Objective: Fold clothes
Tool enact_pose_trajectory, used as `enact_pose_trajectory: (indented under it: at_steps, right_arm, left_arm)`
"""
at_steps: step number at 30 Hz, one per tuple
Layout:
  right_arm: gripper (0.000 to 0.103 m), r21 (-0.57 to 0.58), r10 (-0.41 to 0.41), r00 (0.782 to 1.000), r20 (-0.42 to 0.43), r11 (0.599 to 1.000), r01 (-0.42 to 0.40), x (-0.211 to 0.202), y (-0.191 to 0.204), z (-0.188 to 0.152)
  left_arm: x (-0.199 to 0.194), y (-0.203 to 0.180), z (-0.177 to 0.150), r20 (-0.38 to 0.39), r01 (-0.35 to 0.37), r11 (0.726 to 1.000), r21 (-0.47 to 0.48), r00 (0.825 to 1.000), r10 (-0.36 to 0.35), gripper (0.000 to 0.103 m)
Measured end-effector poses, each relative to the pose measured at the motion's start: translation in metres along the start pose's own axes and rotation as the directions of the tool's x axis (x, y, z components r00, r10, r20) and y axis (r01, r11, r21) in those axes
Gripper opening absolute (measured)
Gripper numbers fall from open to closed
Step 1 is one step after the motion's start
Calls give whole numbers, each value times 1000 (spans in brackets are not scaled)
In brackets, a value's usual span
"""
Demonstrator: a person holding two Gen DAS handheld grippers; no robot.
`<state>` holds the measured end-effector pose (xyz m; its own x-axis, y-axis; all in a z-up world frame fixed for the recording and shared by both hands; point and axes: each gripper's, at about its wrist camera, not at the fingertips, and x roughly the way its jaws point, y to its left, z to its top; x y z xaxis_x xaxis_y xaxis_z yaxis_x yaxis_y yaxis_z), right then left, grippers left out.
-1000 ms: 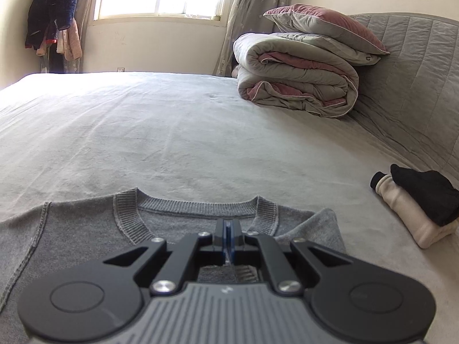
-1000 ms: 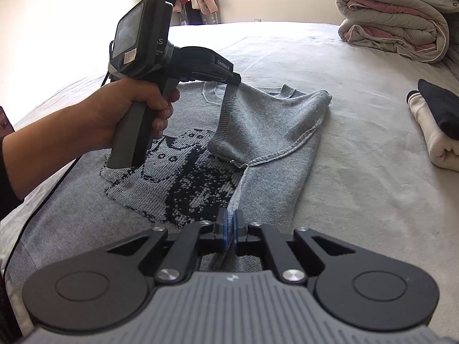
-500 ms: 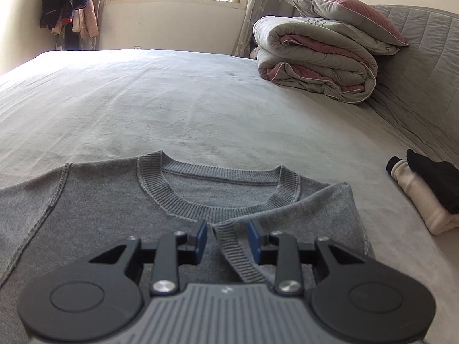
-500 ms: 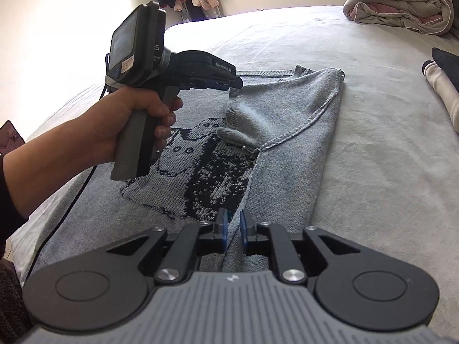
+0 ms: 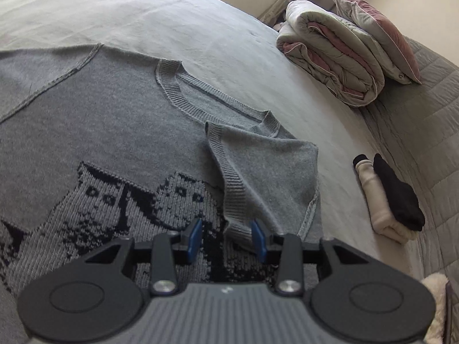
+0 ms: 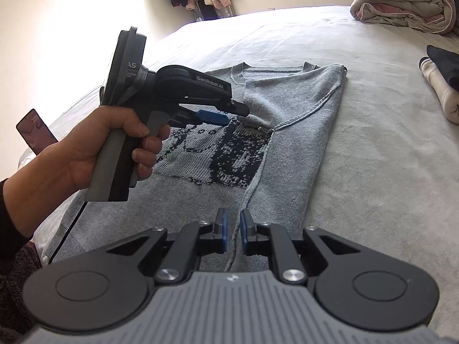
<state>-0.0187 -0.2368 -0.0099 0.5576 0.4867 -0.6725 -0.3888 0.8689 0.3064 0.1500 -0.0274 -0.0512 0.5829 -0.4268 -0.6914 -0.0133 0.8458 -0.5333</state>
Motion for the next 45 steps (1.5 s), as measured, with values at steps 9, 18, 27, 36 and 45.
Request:
enact_pose_trajectory:
  at_steps: [9,18,27,36,45]
  right_arm:
    - [15,-68,15,996,-86,997,-21,0,9,-17]
    - [26,-81,57,991,-120,994,-67,-16,11,-28]
    - [37,-173,77,985,-155,979,-104,-38,35,-53]
    - [11,-238,-68,973,-220,971,14,-24,35,-75]
    - [4,-64,69,988,-138,995,-79,-56,17,-61]
  left_arm:
    - [4,-8,-10,44,-50,993,-106,997,55,4]
    - [-13,-27,-32,85,-124,990,72,989,118,29]
    - [-33,-30,-82,-88,78,992,103,994,-69,31]
    - [-33,-37,-99,-82,77,989,126,994,-67,31]
    - [-32,-32,-94,-71,80,996,47,995,-77,31]
